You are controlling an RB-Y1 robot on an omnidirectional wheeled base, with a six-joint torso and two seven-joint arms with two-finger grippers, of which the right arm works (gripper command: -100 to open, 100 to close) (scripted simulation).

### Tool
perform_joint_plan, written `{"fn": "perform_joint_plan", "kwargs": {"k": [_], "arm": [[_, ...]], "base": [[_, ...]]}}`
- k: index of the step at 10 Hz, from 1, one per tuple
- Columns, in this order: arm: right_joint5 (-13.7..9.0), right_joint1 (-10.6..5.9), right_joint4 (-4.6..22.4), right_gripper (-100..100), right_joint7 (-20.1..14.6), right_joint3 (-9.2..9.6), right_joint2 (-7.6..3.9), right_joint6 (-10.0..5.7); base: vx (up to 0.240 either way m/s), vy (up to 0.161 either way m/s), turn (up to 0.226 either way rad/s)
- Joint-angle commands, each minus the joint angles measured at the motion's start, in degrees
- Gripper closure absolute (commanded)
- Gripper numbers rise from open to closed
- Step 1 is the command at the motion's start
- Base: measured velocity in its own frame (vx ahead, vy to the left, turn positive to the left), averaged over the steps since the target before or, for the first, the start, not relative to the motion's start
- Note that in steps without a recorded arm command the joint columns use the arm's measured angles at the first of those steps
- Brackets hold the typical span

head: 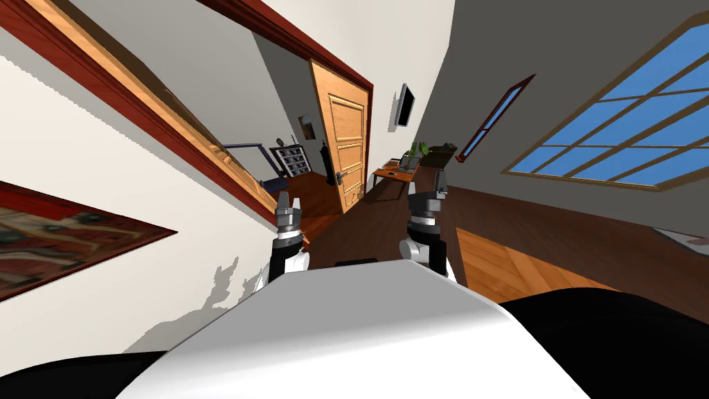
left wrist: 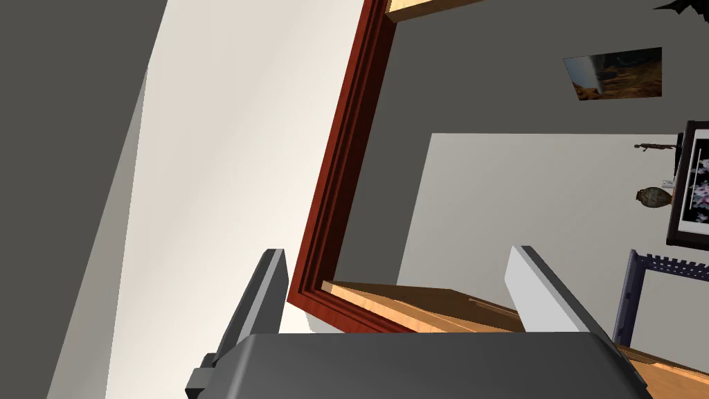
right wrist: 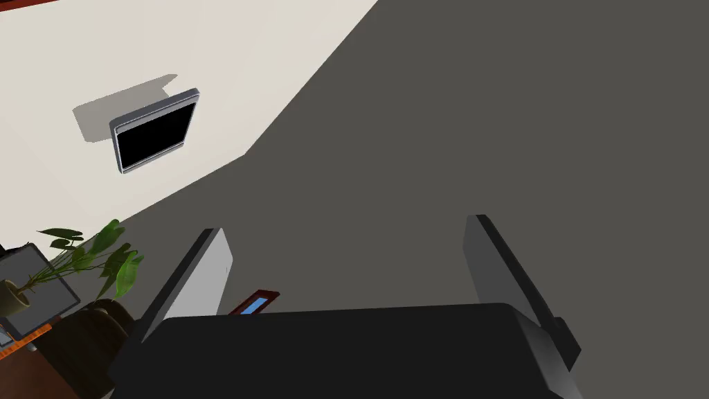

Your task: Push the door open

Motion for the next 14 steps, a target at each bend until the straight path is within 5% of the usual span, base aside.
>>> {"fn": "perform_joint_plan", "kwargs": {"k": [1, 10, 14], "arm": [[0.22, -0.97, 1.79, -100, -0.43, 0.36, -0.73, 0.09], [1.42, -6.23, 11.57, -100, -2.80, 2.31, -3.76, 0.61], [2.22, -9.77, 18.13, -100, -4.39, 3.62, -5.34, 0.95]], "base": [[0.086, -0.013, 0.075], [0.132, -0.026, 0.070], [0.127, -0.033, 0.093]]}}
